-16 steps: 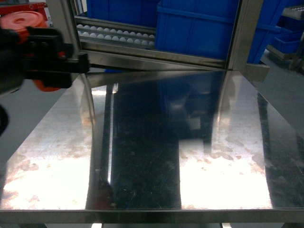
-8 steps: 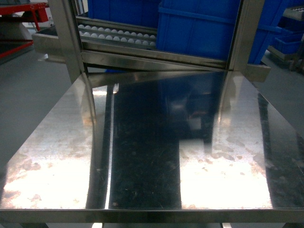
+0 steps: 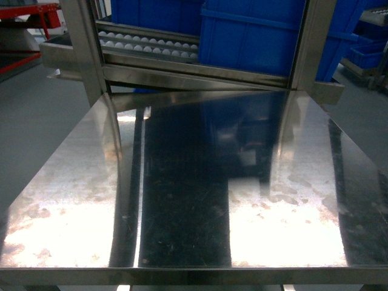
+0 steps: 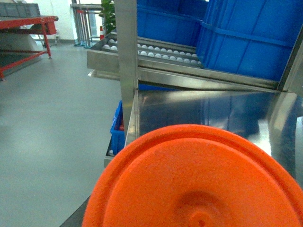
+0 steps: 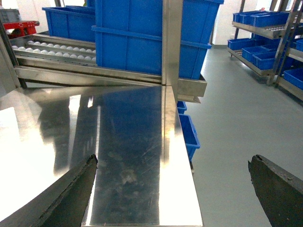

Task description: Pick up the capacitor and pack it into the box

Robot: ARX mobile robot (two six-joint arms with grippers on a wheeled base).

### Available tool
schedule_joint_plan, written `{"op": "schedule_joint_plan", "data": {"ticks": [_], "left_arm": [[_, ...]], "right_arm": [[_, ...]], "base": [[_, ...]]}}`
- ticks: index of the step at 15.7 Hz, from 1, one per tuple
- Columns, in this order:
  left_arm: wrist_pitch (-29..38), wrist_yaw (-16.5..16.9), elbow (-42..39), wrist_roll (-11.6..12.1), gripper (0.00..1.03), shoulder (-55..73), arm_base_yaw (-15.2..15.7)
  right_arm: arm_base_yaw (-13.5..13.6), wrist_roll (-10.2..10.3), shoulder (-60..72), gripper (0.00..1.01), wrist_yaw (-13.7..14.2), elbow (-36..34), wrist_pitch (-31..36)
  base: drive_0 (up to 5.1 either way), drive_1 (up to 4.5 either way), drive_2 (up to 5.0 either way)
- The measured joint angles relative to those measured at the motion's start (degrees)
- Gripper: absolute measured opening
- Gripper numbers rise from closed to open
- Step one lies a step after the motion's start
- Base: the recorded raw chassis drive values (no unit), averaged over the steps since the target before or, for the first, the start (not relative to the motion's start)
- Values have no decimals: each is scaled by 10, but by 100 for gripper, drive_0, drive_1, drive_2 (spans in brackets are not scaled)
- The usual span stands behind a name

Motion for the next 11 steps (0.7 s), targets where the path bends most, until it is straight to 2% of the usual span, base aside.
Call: {"op": "schedule_joint_plan", "data": {"ticks": [3,4,5,8,10,11], "left_arm": [[-35,51,-10,0,43,-45,47],[-21,103,-23,2,43,-59,98],[-38,105,-25,1,43,-74,112],[-69,111,-25,2,43,-106,107],[-178,110,-25,2,43,-190,108],[-157,111,-23,2,43,-199,108]], "right_arm": [[0,0,0,98,0,0,0],[0,0,0,98,-1,0,0],[0,0,0,98,0,0,0],[0,0,0,98,0,0,0],[0,0,0,98,0,0,0],[0,0,0,98,0,0,0]], "base": [[0,0,0],[0,0,0],[0,0,0],[0,0,0],[0,0,0],[0,0,0]]}}
